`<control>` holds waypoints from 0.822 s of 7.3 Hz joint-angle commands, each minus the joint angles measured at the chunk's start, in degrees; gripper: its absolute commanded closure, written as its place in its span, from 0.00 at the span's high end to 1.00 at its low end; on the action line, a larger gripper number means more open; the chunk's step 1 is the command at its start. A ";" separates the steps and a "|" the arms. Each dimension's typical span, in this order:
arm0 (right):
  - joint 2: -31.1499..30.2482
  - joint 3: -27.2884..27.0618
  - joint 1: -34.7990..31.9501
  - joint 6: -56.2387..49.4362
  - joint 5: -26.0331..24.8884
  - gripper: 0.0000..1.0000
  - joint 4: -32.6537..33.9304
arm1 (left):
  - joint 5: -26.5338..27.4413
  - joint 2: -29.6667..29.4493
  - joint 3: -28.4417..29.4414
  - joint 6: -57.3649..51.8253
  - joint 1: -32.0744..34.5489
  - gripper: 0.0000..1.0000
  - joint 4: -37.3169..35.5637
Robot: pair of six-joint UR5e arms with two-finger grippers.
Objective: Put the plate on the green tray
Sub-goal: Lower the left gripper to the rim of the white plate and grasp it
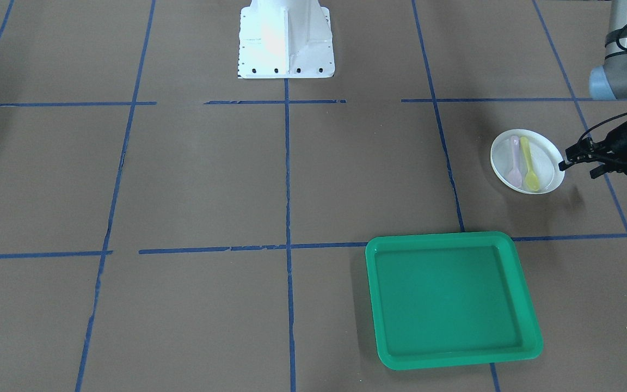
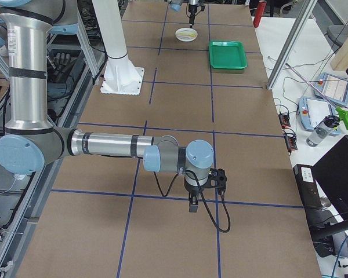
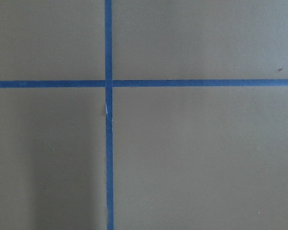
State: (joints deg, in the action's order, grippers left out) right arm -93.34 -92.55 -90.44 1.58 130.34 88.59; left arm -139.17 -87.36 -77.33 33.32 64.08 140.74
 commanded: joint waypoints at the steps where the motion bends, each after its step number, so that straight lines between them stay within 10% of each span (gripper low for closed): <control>1: 0.00 0.00 0.00 0.00 0.00 1.00 0.00 | -0.05 0.00 0.68 0.34 -1.24 0.92 0.50; 2: 0.00 0.00 0.00 0.00 0.00 1.00 0.00 | -0.23 0.00 0.68 0.34 -1.50 0.81 0.50; 4: 0.00 0.00 0.00 0.00 0.00 1.00 0.00 | -1.63 0.09 0.16 0.60 -1.51 0.00 0.32; 6: 0.00 0.00 0.00 0.00 0.09 1.00 0.00 | -3.22 0.26 0.33 0.51 -1.51 0.00 0.24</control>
State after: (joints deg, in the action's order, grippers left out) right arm -93.34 -92.55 -90.44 1.58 130.37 88.59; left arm -141.71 -87.21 -77.03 33.85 62.59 141.02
